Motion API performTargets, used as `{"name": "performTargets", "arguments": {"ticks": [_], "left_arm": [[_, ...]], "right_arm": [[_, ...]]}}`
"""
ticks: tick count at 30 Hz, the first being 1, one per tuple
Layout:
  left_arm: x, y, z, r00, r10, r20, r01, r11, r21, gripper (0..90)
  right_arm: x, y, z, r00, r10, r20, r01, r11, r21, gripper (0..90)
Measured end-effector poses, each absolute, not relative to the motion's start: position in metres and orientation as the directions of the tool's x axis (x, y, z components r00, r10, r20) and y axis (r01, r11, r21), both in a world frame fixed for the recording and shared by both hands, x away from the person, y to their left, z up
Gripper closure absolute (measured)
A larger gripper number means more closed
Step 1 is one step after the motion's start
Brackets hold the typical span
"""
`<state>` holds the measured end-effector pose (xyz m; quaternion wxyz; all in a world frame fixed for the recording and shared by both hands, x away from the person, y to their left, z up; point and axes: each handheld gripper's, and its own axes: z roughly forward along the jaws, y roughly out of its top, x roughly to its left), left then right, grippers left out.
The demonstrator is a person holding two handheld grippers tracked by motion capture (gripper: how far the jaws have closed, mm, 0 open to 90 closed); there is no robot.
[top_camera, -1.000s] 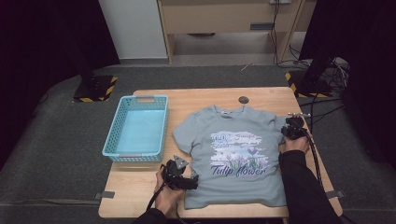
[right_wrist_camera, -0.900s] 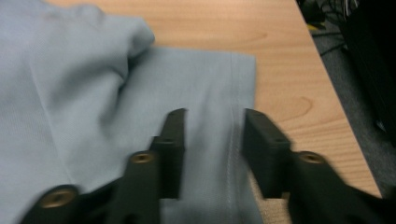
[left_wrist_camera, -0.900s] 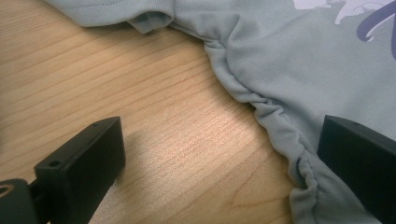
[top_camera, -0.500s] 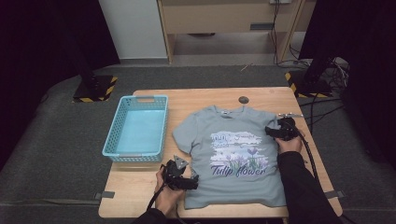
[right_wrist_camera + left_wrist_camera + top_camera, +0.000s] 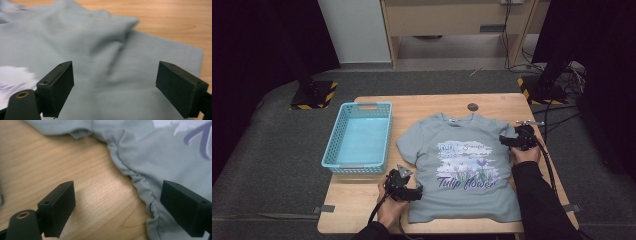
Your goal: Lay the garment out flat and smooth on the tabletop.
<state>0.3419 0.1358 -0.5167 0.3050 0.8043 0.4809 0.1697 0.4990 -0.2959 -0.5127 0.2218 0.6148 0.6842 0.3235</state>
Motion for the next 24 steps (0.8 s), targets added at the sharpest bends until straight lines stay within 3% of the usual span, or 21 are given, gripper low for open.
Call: {"name": "performTargets", "arguments": {"ticks": [6, 12, 24], "left_arm": [[0.352, 0.151, -0.498, 0.413, 0.907, -0.086, 0.668, -0.237, 0.705, 13.7], [0.368, 0.153, -0.495, 0.345, 0.936, -0.073, 0.684, -0.198, 0.702, 19.0], [0.385, 0.118, -0.492, 0.372, 0.926, -0.062, 0.656, -0.215, 0.724, 18.9]], "right_arm": [[0.475, -0.271, -0.497, -0.271, 0.958, 0.099, 0.669, 0.114, 0.735, 9.9], [0.434, -0.251, -0.489, -0.384, 0.918, 0.097, 0.640, 0.189, 0.745, 9.0], [0.378, -0.253, -0.490, -0.425, 0.898, 0.115, 0.640, 0.208, 0.739, 7.7]]}}
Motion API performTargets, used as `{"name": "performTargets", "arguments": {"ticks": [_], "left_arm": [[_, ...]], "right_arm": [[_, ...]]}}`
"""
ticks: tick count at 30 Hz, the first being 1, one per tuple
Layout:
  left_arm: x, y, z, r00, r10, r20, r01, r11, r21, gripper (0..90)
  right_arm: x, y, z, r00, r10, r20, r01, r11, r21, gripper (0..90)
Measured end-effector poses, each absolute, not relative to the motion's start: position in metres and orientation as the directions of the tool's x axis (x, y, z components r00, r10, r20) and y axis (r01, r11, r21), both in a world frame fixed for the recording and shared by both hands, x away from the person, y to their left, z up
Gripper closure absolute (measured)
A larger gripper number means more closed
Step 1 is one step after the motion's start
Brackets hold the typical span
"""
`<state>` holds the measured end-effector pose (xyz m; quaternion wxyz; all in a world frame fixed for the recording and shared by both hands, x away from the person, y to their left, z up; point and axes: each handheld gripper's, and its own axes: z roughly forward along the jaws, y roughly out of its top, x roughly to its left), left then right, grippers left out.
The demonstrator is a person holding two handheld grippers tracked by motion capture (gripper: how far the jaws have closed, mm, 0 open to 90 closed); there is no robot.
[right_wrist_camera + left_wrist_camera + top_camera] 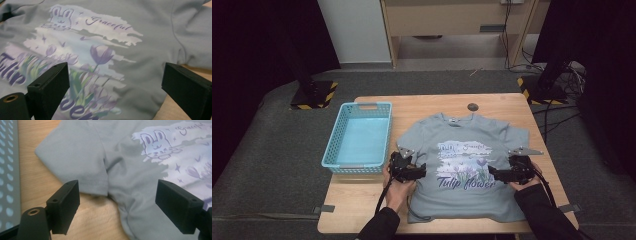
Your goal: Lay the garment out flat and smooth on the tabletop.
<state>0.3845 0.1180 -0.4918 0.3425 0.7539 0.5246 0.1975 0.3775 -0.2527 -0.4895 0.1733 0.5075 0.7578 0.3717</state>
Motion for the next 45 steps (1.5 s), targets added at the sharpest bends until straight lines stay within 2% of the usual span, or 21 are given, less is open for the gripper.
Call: {"name": "performTargets", "arguments": {"ticks": [6, 11, 17, 24, 31, 33, 36, 39, 45], "left_arm": [[0.405, 0.110, -0.500, 0.320, 0.947, -0.034, 0.663, -0.198, 0.722, 19.1], [0.424, 0.113, -0.505, 0.252, 0.967, -0.044, 0.662, -0.139, 0.737, 22.3], [0.443, 0.117, -0.507, 0.189, 0.981, -0.052, 0.660, -0.088, 0.746, 23.4], [0.463, 0.128, -0.516, 0.097, 0.995, 0.012, 0.693, -0.077, 0.717, 24.9], [0.473, 0.125, -0.527, 0.058, 0.995, 0.085, 0.700, -0.101, 0.707, 28.6], [0.475, 0.126, -0.529, 0.049, 0.996, 0.072, 0.699, -0.085, 0.710, 29.1], [0.477, 0.127, -0.529, 0.052, 0.997, 0.057, 0.702, -0.077, 0.708, 34.4], [0.478, 0.130, -0.528, 0.051, 0.999, 0.005, 0.708, -0.039, 0.705, 42.3], [0.478, 0.123, -0.526, 0.081, 0.997, -0.002, 0.709, -0.056, 0.703, 68.4]], "right_arm": [[0.357, -0.246, -0.494, -0.481, 0.871, 0.095, 0.646, 0.280, 0.710, 6.5], [0.350, -0.240, -0.495, -0.516, 0.853, 0.075, 0.640, 0.326, 0.695, 6.1], [0.354, -0.243, -0.497, -0.508, 0.856, 0.095, 0.656, 0.313, 0.687, 6.0], [0.355, -0.241, -0.498, -0.524, 0.846, 0.099, 0.658, 0.328, 0.677, 6.2], [0.356, -0.242, -0.498, -0.526, 0.844, 0.106, 0.663, 0.328, 0.673, 6.5], [0.356, -0.242, -0.498, -0.527, 0.843, 0.108, 0.663, 0.329, 0.672, 6.5], [0.356, -0.242, -0.498, -0.530, 0.840, 0.112, 0.664, 0.330, 0.670, 6.7], [0.357, -0.241, -0.499, -0.534, 0.838, 0.113, 0.666, 0.333, 0.668, 6.7], [0.356, -0.240, -0.499, -0.541, 0.833, 0.116, 0.665, 0.340, 0.665, 7.0]]}}
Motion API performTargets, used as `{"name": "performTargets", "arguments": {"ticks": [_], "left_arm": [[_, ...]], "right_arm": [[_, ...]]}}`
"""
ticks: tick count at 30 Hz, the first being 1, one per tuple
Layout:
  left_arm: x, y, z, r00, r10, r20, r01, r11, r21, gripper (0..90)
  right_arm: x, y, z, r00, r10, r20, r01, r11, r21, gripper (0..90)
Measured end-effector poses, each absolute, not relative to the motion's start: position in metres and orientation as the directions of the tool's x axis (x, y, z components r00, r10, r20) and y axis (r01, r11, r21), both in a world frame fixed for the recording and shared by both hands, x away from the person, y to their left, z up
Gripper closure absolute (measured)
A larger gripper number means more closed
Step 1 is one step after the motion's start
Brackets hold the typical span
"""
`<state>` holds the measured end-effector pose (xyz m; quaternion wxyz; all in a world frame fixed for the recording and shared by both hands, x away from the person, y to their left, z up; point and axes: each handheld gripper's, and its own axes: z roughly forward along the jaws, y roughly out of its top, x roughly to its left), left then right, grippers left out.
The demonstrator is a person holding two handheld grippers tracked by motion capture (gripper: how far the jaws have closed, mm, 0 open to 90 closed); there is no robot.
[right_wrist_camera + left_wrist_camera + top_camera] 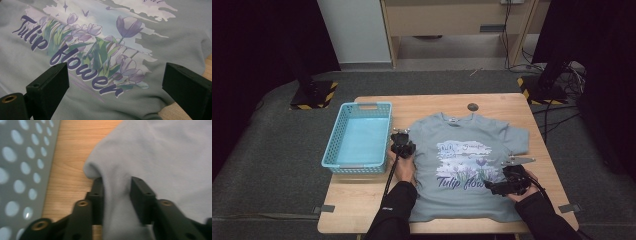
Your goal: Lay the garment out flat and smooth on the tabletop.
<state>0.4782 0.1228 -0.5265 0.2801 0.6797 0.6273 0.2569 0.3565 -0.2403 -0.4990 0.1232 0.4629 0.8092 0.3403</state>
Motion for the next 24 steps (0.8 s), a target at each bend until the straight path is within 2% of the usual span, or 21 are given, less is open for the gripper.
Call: {"name": "performTargets", "arguments": {"ticks": [2, 6, 11, 13, 16, 21, 24], "left_arm": [[0.478, 0.122, -0.526, 0.087, 0.996, -0.016, 0.711, -0.051, 0.702, 77.2], [0.477, 0.123, -0.520, 0.089, 0.993, -0.078, 0.693, -0.005, 0.721, 81.2], [0.471, 0.108, -0.496, 0.177, 0.983, -0.047, 0.633, -0.077, 0.770, 80.9], [0.467, 0.095, -0.490, 0.230, 0.973, -0.008, 0.602, -0.135, 0.787, 80.7], [0.461, 0.071, -0.492, 0.309, 0.951, 0.031, 0.595, -0.219, 0.773, 80.1], [0.460, 0.045, -0.511, 0.403, 0.915, 0.003, 0.629, -0.279, 0.726, 74.6], [0.460, 0.040, -0.517, 0.462, 0.886, -0.035, 0.623, -0.296, 0.724, 67.9]], "right_arm": [[0.357, -0.240, -0.499, -0.544, 0.831, 0.116, 0.666, 0.344, 0.662, 7.1], [0.357, -0.240, -0.500, -0.546, 0.830, 0.117, 0.667, 0.346, 0.660, 7.1], [0.358, -0.240, -0.499, -0.541, 0.832, 0.120, 0.671, 0.340, 0.659, 7.2], [0.358, -0.240, -0.500, -0.543, 0.831, 0.119, 0.669, 0.343, 0.659, 7.3], [0.358, -0.239, -0.500, -0.546, 0.830, 0.115, 0.667, 0.347, 0.659, 7.2], [0.358, -0.240, -0.499, -0.542, 0.832, 0.119, 0.669, 0.342, 0.660, 7.4], [0.358, -0.241, -0.499, -0.544, 0.831, 0.120, 0.667, 0.341, 0.662, 7.5]]}}
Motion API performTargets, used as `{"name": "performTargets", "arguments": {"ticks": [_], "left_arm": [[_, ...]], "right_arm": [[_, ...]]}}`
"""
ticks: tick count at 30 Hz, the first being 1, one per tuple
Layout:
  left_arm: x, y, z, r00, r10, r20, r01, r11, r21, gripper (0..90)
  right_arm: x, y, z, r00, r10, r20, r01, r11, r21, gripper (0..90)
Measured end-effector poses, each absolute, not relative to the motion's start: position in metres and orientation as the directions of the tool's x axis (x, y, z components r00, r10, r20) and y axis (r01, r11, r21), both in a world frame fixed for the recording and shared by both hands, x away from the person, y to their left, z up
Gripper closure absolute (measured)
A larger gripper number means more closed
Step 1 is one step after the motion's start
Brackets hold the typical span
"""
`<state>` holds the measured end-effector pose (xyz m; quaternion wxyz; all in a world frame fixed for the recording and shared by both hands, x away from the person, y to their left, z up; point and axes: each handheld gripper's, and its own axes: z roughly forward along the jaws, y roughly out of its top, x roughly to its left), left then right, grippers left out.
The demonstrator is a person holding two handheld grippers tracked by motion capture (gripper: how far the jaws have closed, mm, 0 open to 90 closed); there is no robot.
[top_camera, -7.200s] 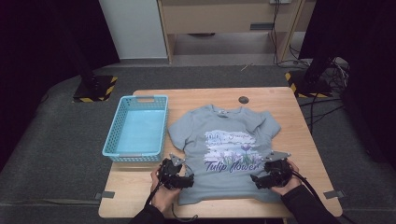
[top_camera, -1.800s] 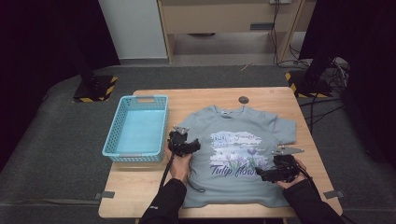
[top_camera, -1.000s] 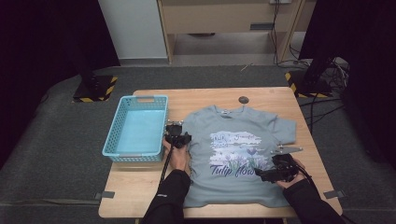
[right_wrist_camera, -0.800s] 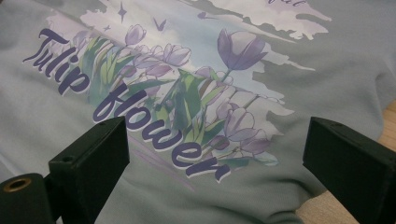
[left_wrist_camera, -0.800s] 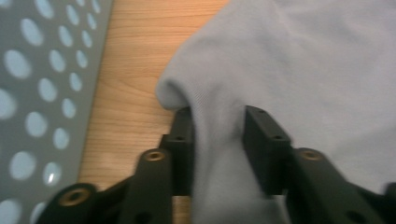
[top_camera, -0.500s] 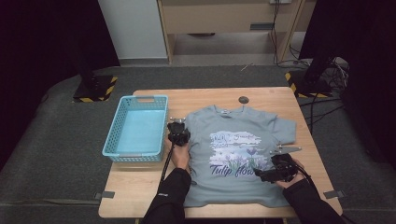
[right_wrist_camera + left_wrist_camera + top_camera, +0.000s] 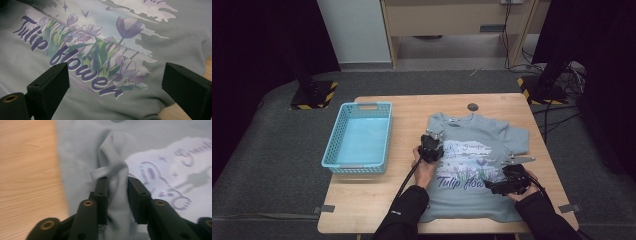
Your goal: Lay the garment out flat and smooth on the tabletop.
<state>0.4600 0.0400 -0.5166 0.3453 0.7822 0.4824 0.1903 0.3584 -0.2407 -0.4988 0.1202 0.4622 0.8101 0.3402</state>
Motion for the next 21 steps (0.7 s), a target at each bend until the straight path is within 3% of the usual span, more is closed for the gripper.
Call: {"name": "performTargets", "arguments": {"ticks": [3, 10, 21], "left_arm": [[0.461, 0.046, -0.511, 0.479, 0.871, -0.107, 0.615, -0.247, 0.749, 58.4], [0.471, 0.082, -0.493, 0.436, 0.875, -0.213, 0.624, -0.123, 0.772, 49.6], [0.483, 0.064, -0.505, 0.497, 0.840, -0.219, 0.645, -0.188, 0.741, 44.5]], "right_arm": [[0.359, -0.241, -0.499, -0.546, 0.829, 0.120, 0.667, 0.343, 0.662, 7.6], [0.359, -0.240, -0.499, -0.549, 0.827, 0.119, 0.665, 0.346, 0.661, 7.9], [0.359, -0.239, -0.500, -0.557, 0.821, 0.123, 0.667, 0.354, 0.656, 8.5]]}}
